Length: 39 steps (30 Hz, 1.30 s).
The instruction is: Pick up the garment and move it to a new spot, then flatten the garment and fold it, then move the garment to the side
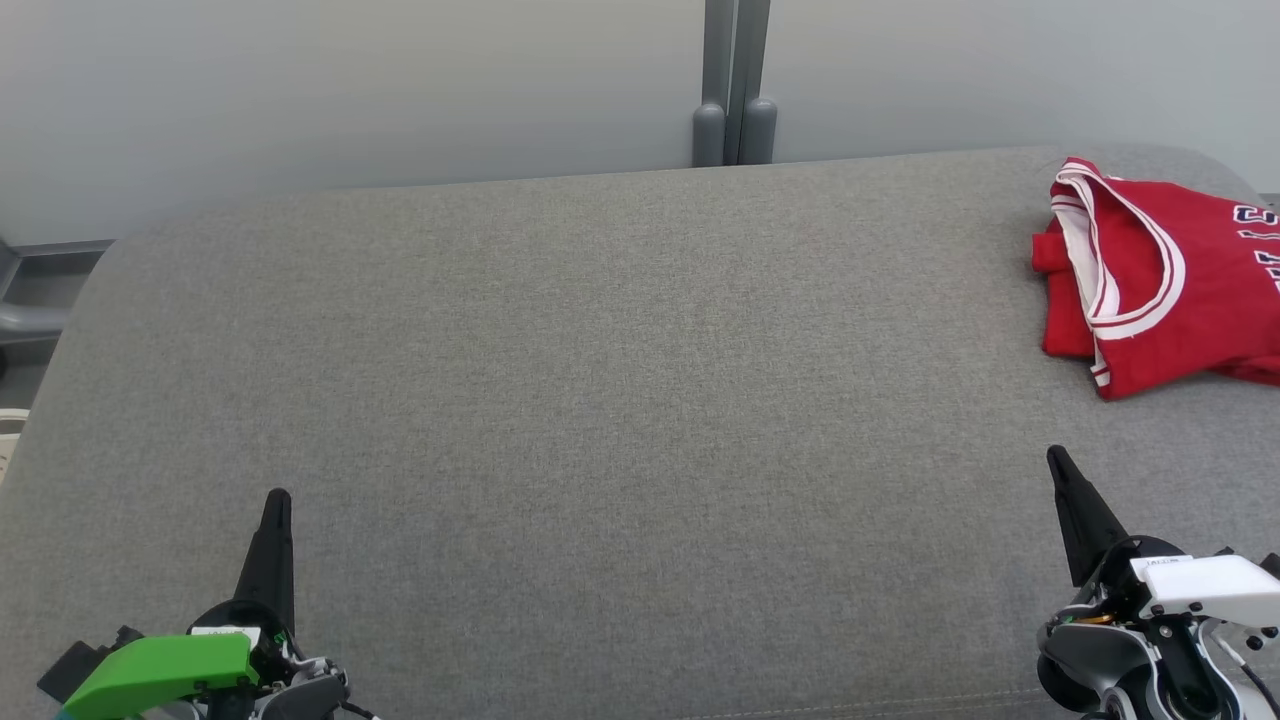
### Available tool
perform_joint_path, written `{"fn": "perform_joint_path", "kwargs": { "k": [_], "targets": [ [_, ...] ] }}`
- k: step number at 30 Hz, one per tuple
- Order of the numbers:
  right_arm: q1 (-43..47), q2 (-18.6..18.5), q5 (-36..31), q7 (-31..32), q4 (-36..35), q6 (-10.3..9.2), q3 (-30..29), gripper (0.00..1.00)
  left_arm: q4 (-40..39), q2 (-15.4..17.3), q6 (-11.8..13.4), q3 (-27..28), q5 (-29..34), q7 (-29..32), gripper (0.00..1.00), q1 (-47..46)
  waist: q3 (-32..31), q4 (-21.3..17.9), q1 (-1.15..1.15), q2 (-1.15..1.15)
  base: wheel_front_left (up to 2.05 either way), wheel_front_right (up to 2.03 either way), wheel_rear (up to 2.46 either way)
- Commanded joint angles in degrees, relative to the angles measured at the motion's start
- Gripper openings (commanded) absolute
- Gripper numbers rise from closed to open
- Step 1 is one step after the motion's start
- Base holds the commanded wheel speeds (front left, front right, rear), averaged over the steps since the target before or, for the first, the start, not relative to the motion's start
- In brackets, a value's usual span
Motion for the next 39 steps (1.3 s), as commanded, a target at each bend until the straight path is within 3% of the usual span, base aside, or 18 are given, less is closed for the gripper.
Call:
{"fn": "perform_joint_path", "kwargs": {
  "k": [1,39],
  "targets": [
    [0.3,-0.1,-0.4,0.4,-0.2,0.02,-0.1,0.0,-0.1,0.0,-0.3,0.3,0.2,0.2,0.0,-1.0,0.0,0.0,0.0,0.0,0.0,0.0,0.0],
    [0.3,0.0,-0.5,0.4,-0.2,0.02,-0.2,0.0,-0.1,-0.1,-0.3,0.4,0.3,0.3,0.0,-1.0,0.0,0.0,0.0,0.0,0.0,0.0,0.0]
  ]
}}
